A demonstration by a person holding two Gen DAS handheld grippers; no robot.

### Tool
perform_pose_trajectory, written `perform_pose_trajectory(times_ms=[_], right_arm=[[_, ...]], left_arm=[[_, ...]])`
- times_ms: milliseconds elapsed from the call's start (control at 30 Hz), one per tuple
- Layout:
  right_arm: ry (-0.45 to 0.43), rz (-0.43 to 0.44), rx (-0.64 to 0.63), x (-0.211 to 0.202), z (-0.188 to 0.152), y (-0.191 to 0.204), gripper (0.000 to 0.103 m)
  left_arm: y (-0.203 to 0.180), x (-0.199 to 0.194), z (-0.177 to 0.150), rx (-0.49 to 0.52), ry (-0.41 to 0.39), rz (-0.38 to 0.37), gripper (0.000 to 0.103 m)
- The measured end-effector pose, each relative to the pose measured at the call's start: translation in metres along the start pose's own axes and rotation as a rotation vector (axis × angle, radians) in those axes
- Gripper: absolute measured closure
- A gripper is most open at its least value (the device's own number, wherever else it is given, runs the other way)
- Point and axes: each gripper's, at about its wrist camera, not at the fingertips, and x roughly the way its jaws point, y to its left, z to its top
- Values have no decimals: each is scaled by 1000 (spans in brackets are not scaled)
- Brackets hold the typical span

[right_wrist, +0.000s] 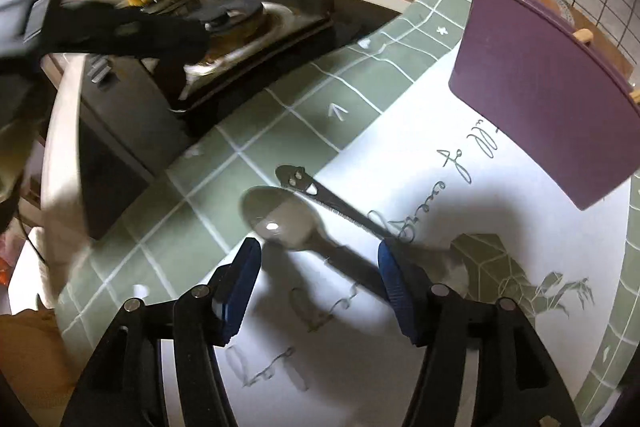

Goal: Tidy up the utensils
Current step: 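Lower the left tool onto the metal spoon while the right tool reaches the light blue spoon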

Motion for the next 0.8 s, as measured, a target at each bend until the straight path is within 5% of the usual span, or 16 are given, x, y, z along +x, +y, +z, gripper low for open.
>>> perform_pose_trajectory(times_ms=[67, 300, 567, 800], right_arm=[[2, -11, 24, -2, 0, -4, 47], [31, -71, 169, -28, -40, -33, 91], [11, -132, 497, -70, -117, -97, 92], [-60, -109, 634, -86, -149, -103, 84]], left_arm=[[2, -2, -1, 1, -6, -17, 26], [-30, 14, 2, 80, 24, -58, 25], [-110, 60, 2, 297, 128, -193, 25], [-118, 116, 15, 266, 229, -171, 25]])
